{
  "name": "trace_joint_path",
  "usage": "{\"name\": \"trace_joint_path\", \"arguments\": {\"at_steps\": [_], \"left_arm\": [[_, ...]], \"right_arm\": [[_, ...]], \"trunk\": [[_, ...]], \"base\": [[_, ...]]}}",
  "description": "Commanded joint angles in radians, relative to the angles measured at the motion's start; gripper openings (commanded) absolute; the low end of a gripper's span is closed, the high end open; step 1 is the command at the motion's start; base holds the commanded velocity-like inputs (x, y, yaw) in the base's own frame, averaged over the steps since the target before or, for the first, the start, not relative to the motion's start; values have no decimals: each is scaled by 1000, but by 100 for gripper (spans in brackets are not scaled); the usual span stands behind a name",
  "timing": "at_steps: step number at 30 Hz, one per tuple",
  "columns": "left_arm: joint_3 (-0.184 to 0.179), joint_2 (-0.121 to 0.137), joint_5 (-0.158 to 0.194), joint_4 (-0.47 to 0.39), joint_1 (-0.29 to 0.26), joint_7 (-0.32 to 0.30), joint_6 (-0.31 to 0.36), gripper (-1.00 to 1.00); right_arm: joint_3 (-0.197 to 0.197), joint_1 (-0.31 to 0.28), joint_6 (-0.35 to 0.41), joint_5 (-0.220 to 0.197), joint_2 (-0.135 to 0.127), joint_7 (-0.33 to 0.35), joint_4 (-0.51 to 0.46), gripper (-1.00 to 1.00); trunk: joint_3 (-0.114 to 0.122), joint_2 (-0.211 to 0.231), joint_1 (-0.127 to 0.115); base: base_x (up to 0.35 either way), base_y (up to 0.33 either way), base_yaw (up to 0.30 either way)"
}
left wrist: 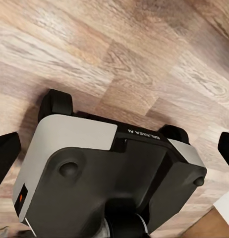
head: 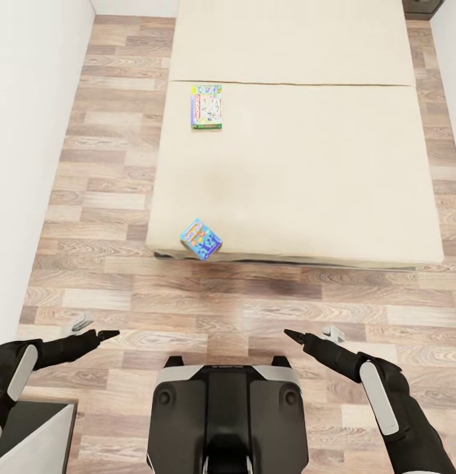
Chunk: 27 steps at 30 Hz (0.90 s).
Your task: Put all the toys in the child's room - the three board games (two on the bed and one on the table), the two jigsaw puzzles on the table, and the tennis ball on the table - inside the toy box on the table in the child's room.
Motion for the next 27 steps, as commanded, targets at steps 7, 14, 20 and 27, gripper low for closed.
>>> {"name": "trace_joint_path", "arguments": {"at_steps": [7,14,20,27], "left_arm": [[-10,-30,0,0,-2,107,-5,100],[-14,-59,0,-4,-3,193,-8,100],[-38,-85,-5,-2,-3,237,-18,100],[-91,-121,-15,-6,-6,331,-89,100]], "right_arm": [[-3,0,6,1,-1,3,1,100],[-4,0,7,0,-6,3,2,100],[-6,0,7,-3,-9,3,4,100],[-7,0,7,-4,-13,3,4,100]], "trunk": [[11,-1,1],[22,-1,1],[32,-1,1],[44,-1,1]], "base": [[0,0,79],[0,0,79],[0,0,79],[0,0,79]]}}
